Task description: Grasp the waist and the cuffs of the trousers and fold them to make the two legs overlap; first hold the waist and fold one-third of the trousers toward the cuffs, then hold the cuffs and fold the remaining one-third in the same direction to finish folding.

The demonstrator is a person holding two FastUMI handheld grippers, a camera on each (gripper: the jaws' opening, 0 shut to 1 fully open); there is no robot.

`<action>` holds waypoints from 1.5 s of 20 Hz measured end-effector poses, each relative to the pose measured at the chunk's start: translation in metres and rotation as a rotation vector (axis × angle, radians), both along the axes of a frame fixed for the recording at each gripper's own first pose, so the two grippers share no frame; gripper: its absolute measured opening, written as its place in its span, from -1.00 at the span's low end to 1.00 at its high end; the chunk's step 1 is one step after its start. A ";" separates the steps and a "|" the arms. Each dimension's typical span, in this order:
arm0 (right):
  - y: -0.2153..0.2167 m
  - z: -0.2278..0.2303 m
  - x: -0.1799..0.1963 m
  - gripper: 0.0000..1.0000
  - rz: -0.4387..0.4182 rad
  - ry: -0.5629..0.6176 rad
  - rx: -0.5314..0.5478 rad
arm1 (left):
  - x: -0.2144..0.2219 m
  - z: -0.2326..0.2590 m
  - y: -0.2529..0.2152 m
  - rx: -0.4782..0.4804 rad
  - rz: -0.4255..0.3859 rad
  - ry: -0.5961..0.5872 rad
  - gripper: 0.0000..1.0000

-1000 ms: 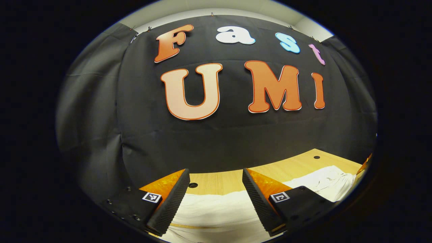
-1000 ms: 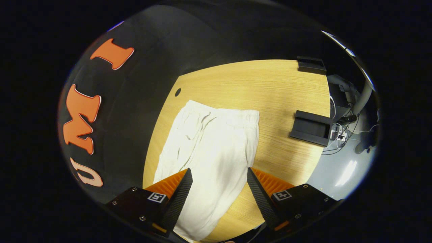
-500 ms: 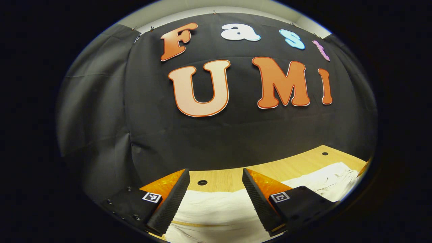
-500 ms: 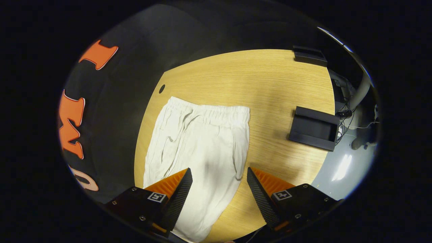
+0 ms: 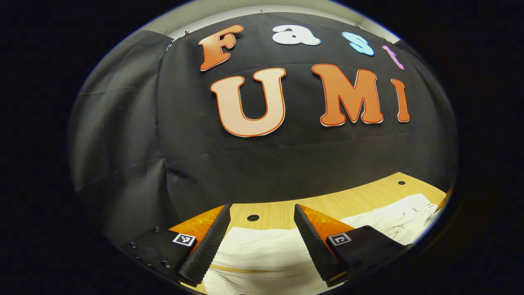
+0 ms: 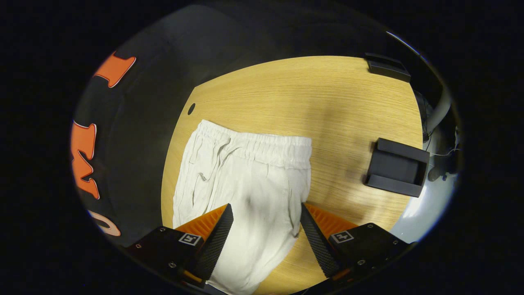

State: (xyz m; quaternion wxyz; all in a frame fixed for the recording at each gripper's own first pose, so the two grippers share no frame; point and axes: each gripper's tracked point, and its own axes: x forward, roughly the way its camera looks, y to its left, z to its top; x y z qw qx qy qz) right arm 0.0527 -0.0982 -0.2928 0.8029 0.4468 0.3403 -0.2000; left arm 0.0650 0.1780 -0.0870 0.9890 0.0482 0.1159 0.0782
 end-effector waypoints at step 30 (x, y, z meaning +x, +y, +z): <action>0.002 -0.018 0.012 -0.99 0.118 0.098 -0.067 | -0.184 -0.102 0.077 -0.449 0.367 0.265 0.97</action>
